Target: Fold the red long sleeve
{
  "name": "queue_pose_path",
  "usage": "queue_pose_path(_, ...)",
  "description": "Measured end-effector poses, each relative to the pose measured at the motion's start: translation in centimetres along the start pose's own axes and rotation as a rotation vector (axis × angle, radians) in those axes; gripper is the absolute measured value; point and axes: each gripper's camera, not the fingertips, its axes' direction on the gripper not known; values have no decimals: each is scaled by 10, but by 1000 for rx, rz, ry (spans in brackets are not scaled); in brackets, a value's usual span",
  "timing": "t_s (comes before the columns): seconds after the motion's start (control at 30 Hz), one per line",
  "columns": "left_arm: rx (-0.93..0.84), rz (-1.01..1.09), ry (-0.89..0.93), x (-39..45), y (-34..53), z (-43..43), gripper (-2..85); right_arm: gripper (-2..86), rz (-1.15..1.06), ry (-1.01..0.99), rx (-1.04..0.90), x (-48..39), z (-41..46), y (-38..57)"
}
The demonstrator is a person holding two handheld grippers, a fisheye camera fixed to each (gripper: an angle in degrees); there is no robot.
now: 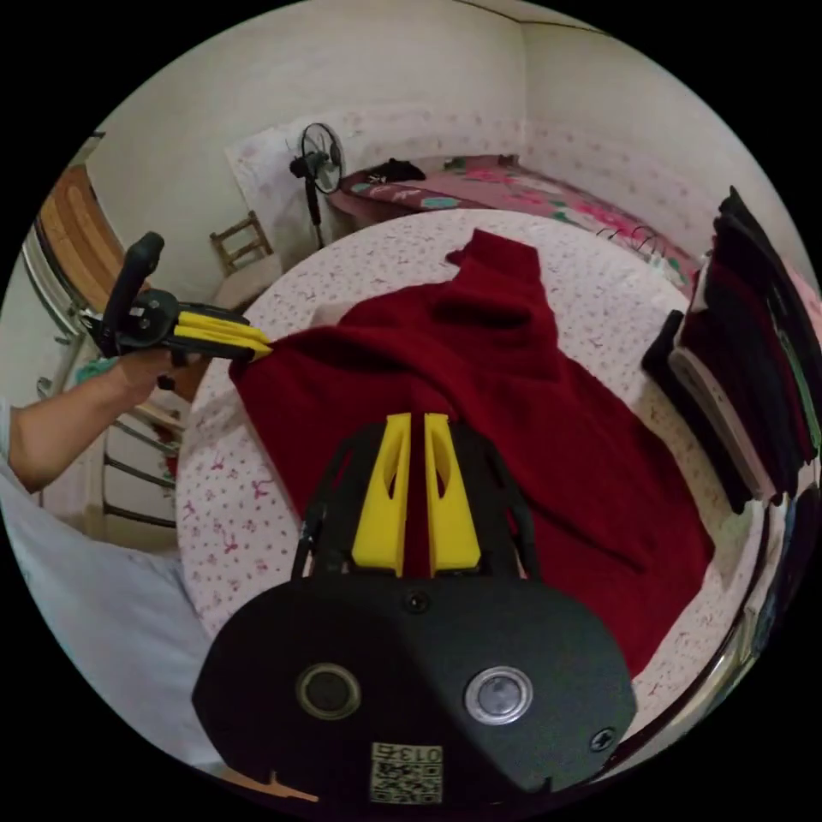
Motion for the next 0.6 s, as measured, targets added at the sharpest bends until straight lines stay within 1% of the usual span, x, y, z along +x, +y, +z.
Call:
queue_pose_path(0.03, -24, 3, 5, 0, -1, 6, 8, 37, 16, -27, -99, 2, 16, 1)
queue_pose_path(0.07, -28, -5, 18, 0, 1, 11, 7, 33, 34, -42, -130, 4, 21, 3)
queue_pose_path(0.1, -8, -31, 37, -3, 4, 8, 4, 24, 76, -53, -115, 7, 17, 9)
queue_pose_path(0.17, 4, -79, 42, -7, 10, 1, 2, 19, 128, -2, -20, 12, -6, 25)
queue_pose_path(0.2, 24, -114, -11, -9, 16, -7, 1, 16, 157, 49, 15, 17, -22, 38)
queue_pose_path(0.27, 47, -121, -70, -6, 25, -20, 0, 13, 192, 115, 14, 25, -40, 63)
queue_pose_path(0.33, 87, -98, -46, 5, 28, -30, -1, 9, 240, 147, -3, 31, -53, 96)
queue_pose_path(0.43, 131, 30, -27, 48, 16, -33, -1, 4, 227, 202, -3, 17, -53, 117)
queue_pose_path(0.53, 119, 126, -87, 97, -3, -17, -2, 1, 206, 296, -56, 0, -32, 128)
queue_pose_path(0.57, 101, 148, -131, 112, -8, -8, -2, 1, 214, 310, -80, -1, -25, 132)
queue_pose_path(0.6, 50, 165, -174, 122, -11, 4, -3, 0, 234, 323, -142, 1, -12, 140)
